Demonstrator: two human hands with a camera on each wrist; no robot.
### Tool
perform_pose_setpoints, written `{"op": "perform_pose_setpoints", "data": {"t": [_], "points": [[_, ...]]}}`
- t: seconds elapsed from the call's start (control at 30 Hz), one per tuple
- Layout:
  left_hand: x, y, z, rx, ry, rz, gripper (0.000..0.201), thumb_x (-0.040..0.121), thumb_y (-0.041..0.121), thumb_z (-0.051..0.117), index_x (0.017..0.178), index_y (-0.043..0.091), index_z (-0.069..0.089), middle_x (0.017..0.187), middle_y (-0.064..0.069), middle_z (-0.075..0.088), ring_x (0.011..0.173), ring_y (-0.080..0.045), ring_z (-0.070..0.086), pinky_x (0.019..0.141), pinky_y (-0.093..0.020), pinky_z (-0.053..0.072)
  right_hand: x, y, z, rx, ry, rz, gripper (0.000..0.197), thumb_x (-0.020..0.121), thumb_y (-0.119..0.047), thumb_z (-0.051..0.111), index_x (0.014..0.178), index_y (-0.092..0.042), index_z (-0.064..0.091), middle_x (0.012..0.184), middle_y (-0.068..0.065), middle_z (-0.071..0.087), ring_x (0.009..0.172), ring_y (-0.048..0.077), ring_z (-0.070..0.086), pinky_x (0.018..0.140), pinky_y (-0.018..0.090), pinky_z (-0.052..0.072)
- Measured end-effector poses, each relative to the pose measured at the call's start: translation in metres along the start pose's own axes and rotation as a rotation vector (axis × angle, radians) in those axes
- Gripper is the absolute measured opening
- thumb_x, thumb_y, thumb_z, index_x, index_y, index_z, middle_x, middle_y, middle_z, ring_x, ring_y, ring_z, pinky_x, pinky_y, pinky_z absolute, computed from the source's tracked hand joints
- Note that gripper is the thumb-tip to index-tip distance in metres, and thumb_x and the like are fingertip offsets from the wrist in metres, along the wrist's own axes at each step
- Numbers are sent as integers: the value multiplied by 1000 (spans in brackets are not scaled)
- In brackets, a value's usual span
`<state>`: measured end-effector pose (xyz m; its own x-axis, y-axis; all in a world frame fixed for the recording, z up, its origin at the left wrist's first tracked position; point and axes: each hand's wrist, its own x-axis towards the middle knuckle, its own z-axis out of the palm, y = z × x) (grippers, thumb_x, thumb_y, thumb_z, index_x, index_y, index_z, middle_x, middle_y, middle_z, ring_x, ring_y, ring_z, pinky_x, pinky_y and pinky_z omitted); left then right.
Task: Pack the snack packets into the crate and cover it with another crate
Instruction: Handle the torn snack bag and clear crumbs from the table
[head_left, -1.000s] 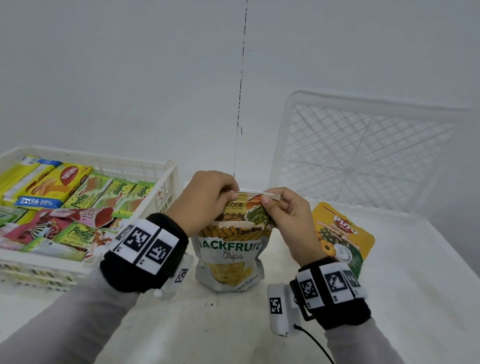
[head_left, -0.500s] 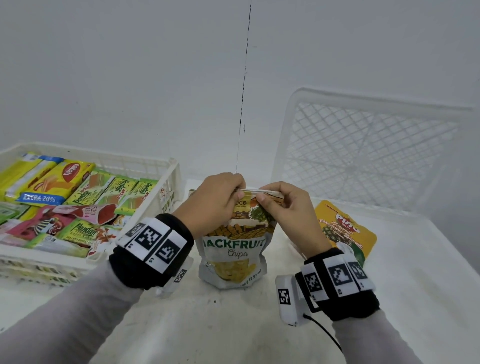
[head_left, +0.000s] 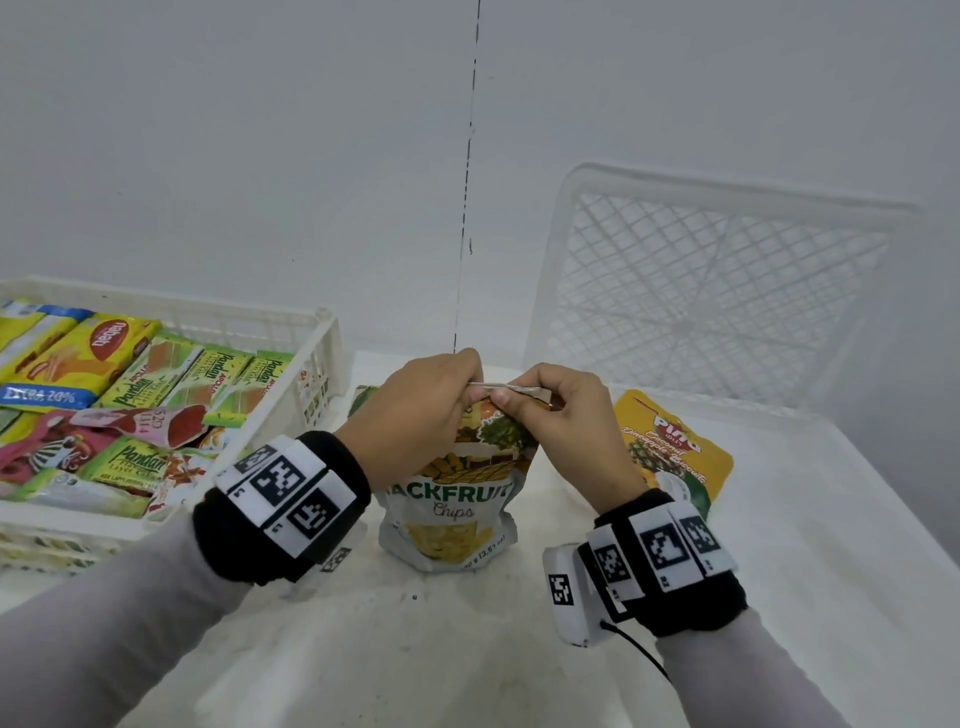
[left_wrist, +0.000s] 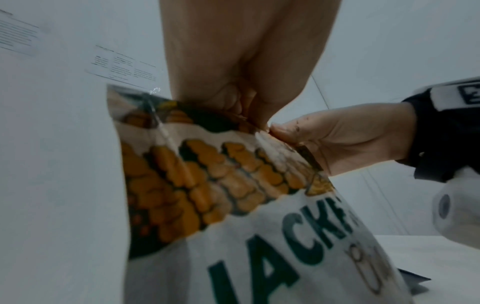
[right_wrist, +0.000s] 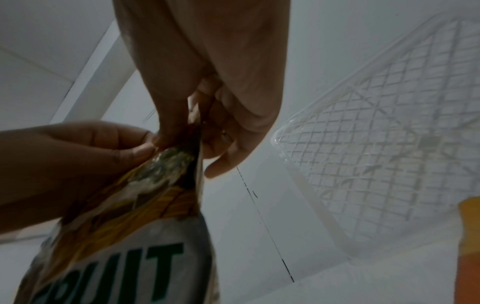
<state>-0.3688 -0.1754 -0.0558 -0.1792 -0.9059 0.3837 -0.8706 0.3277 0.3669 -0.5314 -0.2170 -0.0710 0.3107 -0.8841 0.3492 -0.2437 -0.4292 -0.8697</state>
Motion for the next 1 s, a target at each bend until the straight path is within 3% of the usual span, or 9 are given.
{"op": "perform_pose_setpoints", "data": {"t": [0.1, 0.17, 0.27, 0.4, 0.53, 0.63, 0.73, 0.83, 1.0], "points": [[-2, 3, 2, -14, 13, 29, 16, 98, 27, 40, 84, 18, 42, 72, 3, 51, 67, -16, 47, 57, -28, 35, -5, 7, -12, 87, -72, 53, 41, 87, -40, 62, 78, 0, 68, 79, 24, 67, 72, 29, 64, 62, 36, 50], [-1, 4, 4, -28, 29, 36, 16, 98, 25, 41, 83, 18, 44, 71, 3, 53, 65, -15, 48, 57, -25, 35, -8, 17, -25, 144, -87, 138, 55, 88, -50, 50, 85, 2, 68, 89, 22, 68, 80, 25, 65, 68, 27, 56], [3, 3, 4, -31, 38, 32, 17, 98, 25, 42, 84, 18, 47, 72, 3, 55, 66, -12, 49, 59, -23, 37, -8, 47, -56, 148, 81, 320, 38, 91, -47, 50, 90, -16, 71, 96, 3, 71, 88, 13, 64, 74, 24, 56], [12, 0, 2, -23, 35, 54, 18, 97, 29, 42, 85, 19, 51, 72, 4, 56, 67, -13, 51, 59, -26, 39, -2, 96, -118, 12, 389, 629, 14, 90, -24, 59, 101, -16, 64, 121, 14, 60, 110, 27, 57, 98, 42, 46], [25, -2, 1, 17, 24, 42, 20, 96, 28, 43, 91, 14, 56, 76, -2, 61, 70, -20, 55, 63, -35, 45, -7, 124, -157, -72, 432, 881, 65, 86, -26, 67, 140, -3, 37, 143, 18, 39, 128, 32, 41, 100, 44, 39], [32, -7, 2, 33, 40, -3, 21, 97, 28, 45, 95, 11, 57, 77, -5, 63, 70, -24, 57, 65, -36, 47, -9, 133, -163, -62, 404, 988, 82, 81, -27, 72, 145, -2, 26, 144, 20, 35, 120, 32, 44, 92, 44, 46], [34, -9, 4, 88, 57, -41, 22, 97, 29, 44, 98, 11, 57, 75, -6, 63, 69, -26, 55, 62, -36, 46, -9, 137, -160, 7, 433, 1017, 87, 78, -21, 76, 144, -6, 22, 140, 20, 35, 121, 32, 43, 67, 37, 51], [35, -9, 7, 131, 64, -63, 22, 98, 29, 43, 99, 11, 56, 70, -2, 58, 65, -24, 51, 58, -32, 41, -5, 141, -155, 71, 474, 1058, 79, 74, -15, 78, 135, -5, 30, 118, 18, 42, 104, 27, 48, 55, 30, 53], [32, -9, 5, 110, 37, -95, 24, 99, 30, 40, 99, 11, 55, 71, -4, 61, 66, -26, 55, 62, -36, 47, 1, 148, -150, -41, 463, 1064, 64, 68, -24, 83, 117, -1, 49, 90, 13, 49, 67, 20, 49, 43, 26, 31]]}}
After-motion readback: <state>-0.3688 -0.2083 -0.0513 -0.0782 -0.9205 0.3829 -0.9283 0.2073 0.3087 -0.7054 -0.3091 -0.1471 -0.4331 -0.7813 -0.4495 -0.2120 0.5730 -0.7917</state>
